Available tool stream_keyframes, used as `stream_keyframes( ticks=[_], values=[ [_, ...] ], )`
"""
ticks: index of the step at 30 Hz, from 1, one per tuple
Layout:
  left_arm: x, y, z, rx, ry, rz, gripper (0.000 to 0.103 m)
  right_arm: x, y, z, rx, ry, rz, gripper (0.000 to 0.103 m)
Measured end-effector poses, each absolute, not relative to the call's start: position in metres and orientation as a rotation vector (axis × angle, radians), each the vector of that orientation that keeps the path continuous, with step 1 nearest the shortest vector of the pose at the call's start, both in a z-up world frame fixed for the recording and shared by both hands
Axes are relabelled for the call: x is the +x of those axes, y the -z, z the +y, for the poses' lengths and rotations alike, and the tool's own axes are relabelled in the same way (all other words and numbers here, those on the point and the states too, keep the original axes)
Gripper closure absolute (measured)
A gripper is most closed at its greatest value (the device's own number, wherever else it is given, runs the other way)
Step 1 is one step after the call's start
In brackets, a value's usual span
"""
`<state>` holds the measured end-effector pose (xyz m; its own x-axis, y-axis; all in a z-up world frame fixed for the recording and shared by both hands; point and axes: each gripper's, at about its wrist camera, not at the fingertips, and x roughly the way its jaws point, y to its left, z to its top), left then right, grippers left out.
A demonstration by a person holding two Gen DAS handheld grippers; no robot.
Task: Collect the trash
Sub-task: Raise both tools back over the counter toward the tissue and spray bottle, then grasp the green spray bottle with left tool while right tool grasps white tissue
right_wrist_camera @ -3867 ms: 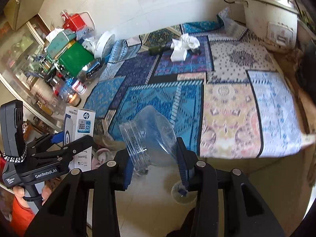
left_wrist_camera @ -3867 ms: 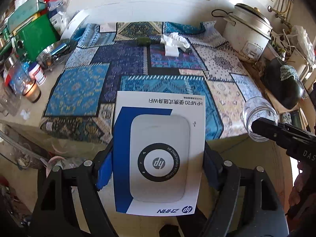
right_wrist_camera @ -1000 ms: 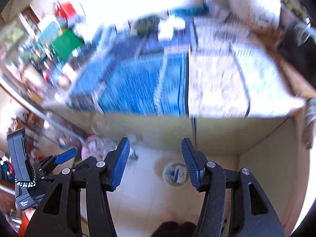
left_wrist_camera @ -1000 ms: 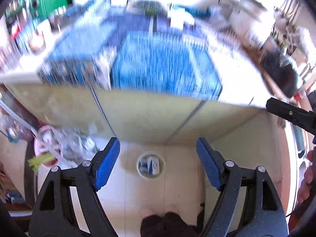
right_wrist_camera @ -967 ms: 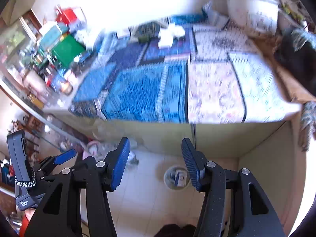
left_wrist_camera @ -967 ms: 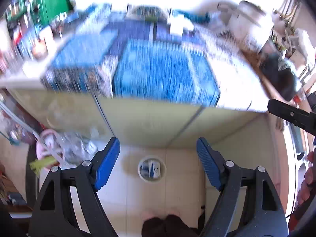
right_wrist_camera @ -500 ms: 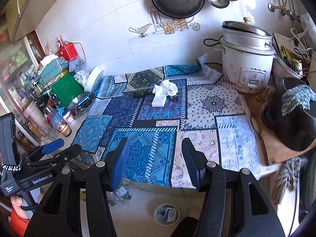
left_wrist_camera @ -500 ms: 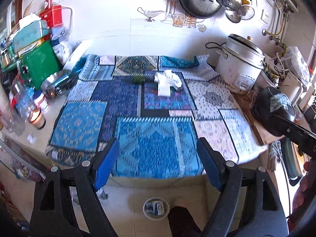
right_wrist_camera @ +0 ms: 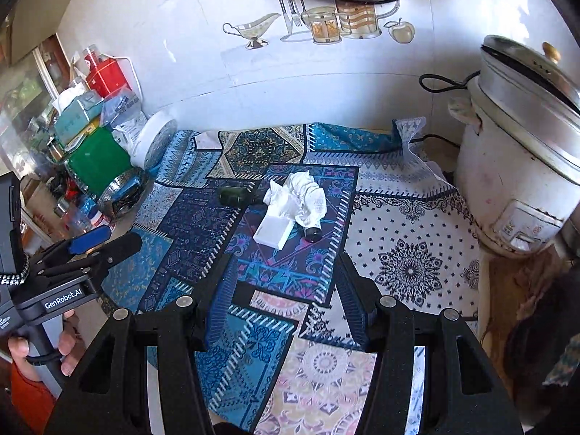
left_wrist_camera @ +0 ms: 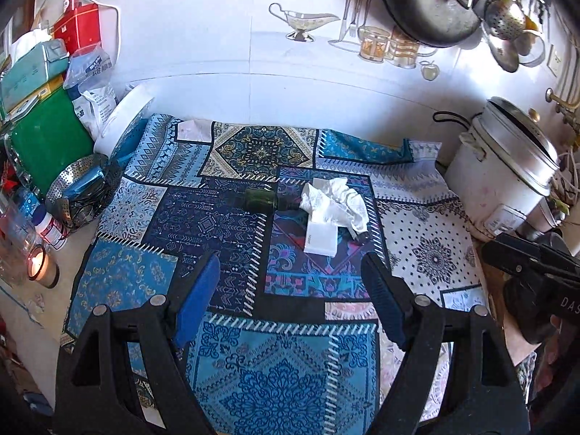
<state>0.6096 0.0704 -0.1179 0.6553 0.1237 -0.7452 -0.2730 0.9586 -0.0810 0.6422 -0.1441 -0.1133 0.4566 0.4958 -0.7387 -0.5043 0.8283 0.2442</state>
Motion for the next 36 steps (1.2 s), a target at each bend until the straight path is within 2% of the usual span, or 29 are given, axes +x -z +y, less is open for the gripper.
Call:
stream_keyframes(
  ticks=[12,18,22,27,33,36],
  values=[
    [0.73,0.201,0.165,-0.239,-0.254,1.011,0.021,0.74,0.183,-0.094,0.086,-0.489,1.034,0.052],
    [0.769,0.249,0.189,-0.487,-0.218,1.091,0.021,0.781,0.223,-0.077,0.126,-0.445,1.119,0.052],
    [0.776,0.256,0.195,-0.687,-0.223,1.043,0.021,0.798,0.237,-0.07,0.097,-0.46,1.143,0.052],
    [0.794,0.263,0.2,-0.791,-0.278,1.043,0.021,0.815,0.25,-0.06,0.066,-0.498,1.166,0.052],
    [0.816,0.277,0.201,-0.791,-0.363,1.037,0.021,0.831,0.265,-0.051,0.094,-0.568,1.207,0.052],
    [0.828,0.284,0.201,-0.746,-0.395,1.053,0.026,0.835,0.271,-0.049,0.105,-0.572,1.213,0.052]
  ],
)
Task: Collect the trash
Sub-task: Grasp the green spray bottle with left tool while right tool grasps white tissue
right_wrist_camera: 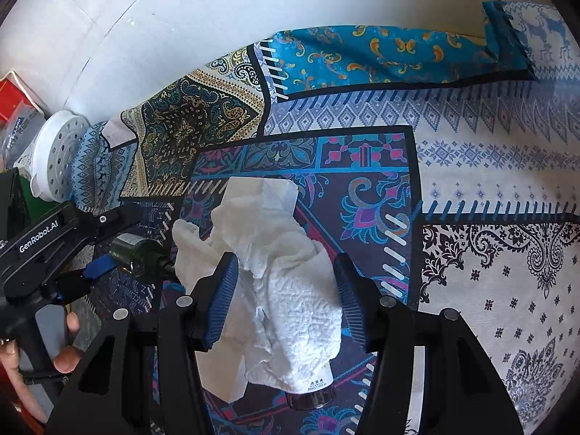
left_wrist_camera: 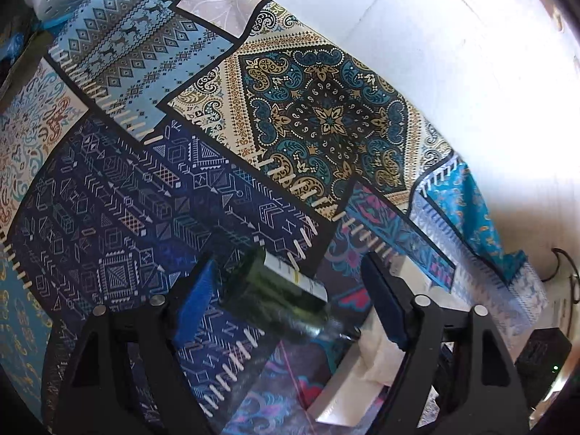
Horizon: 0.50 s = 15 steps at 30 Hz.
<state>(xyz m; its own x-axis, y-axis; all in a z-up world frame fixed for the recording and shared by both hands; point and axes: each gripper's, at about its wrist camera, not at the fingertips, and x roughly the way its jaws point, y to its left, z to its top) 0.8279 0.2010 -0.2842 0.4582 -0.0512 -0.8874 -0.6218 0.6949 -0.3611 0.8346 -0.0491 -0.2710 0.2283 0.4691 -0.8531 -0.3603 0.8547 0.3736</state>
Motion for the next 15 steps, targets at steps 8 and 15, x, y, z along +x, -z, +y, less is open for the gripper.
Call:
stream_keyframes(
  ticks=[8,15],
  values=[
    [0.844,0.296,0.174,-0.56,-0.399,1.097,0.046,0.829,0.27,-0.053,0.137,-0.594,1.186,0.084],
    [0.834,0.293,0.164,-0.415,-0.333,1.087,0.046,0.818,0.254,-0.067,0.159,-0.587,1.15,0.094]
  ],
)
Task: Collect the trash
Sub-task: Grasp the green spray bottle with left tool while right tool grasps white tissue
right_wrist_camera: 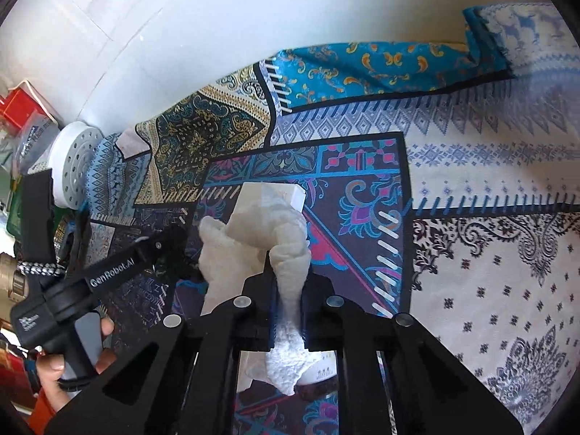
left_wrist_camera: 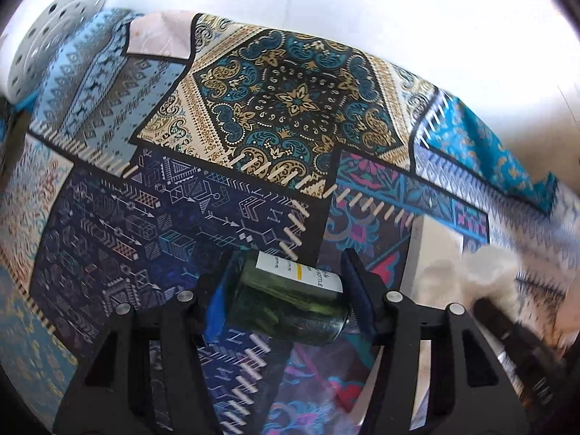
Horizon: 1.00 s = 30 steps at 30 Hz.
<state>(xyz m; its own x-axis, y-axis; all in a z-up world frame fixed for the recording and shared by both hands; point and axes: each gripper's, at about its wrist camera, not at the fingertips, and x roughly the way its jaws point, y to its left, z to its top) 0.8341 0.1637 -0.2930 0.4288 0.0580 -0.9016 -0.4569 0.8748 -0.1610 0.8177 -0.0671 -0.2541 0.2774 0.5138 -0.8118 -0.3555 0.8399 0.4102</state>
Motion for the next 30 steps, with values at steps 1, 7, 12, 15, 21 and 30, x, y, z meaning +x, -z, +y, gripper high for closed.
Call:
stream_keyframes(
  ticks=[1,7,12,15,21,30],
  values=[
    [0.829,0.291,0.164,-0.402,-0.325,1.086,0.047,0.816,0.251,-0.07,0.159,-0.581,1.141,0.094],
    [0.804,0.27,0.169,-0.337,-0.272,1.053,0.081,0.802,0.228,-0.081,0.167,-0.575,1.095,0.095],
    [0.796,0.259,0.173,-0.323,-0.195,1.123,0.103,0.787,0.211,-0.087,0.158,-0.574,1.059,0.095],
    [0.786,0.253,0.167,-0.29,-0.162,1.139,0.099,0.775,0.205,-0.094,0.152,-0.567,1.047,0.095],
    [0.751,0.233,0.13,-0.125,-0.11,1.119,0.044,0.748,0.194,-0.113,0.138,-0.544,1.024,0.095],
    [0.731,0.257,0.07,0.04,0.154,1.233,0.033,0.724,0.188,-0.137,0.139,-0.493,1.021,0.095]
  ],
)
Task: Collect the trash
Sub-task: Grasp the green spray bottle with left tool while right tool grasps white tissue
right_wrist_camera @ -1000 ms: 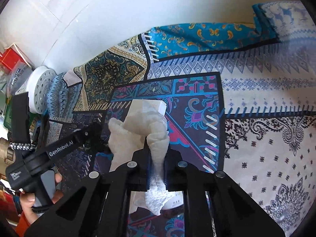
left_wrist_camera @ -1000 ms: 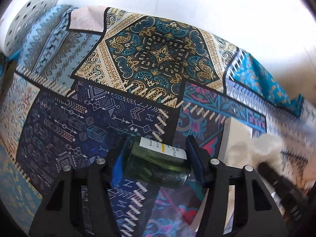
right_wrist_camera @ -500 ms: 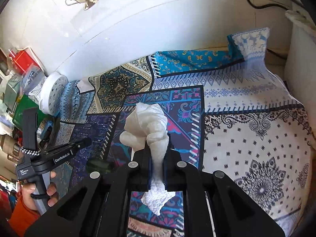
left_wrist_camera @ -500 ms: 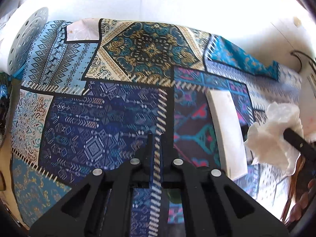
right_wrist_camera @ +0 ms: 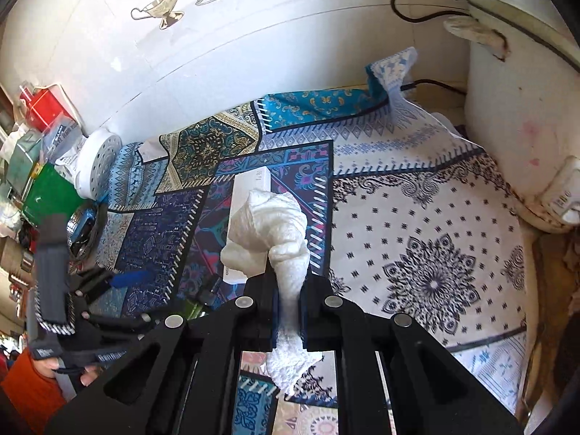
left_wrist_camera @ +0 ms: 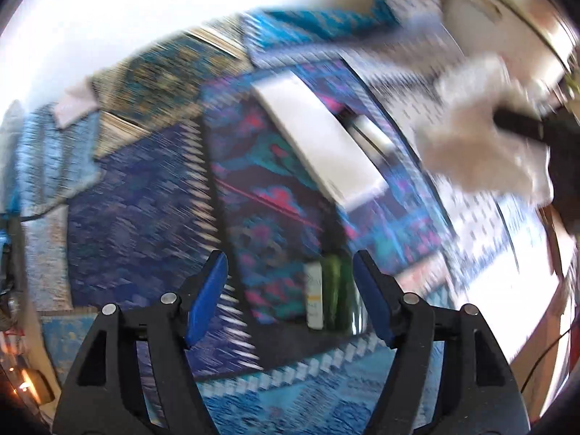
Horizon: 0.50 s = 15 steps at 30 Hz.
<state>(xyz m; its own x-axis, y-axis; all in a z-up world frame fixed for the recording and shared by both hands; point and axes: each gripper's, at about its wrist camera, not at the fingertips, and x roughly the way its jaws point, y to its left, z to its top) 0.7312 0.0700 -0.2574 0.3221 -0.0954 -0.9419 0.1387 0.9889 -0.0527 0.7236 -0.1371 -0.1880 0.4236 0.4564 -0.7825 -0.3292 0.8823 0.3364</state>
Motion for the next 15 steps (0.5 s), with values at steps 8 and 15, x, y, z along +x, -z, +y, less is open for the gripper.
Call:
stream_keyframes(
  ticks=[8,15],
  values=[
    [0.728,0.282,0.032,0.074,0.179,1.28,0.054,0.705,0.19,-0.158,0.165,-0.457,1.032,0.095],
    [0.722,0.28,0.032,-0.023,0.085,1.241,0.062,0.696,0.186,-0.17,0.156,-0.504,1.035,0.095]
  ],
)
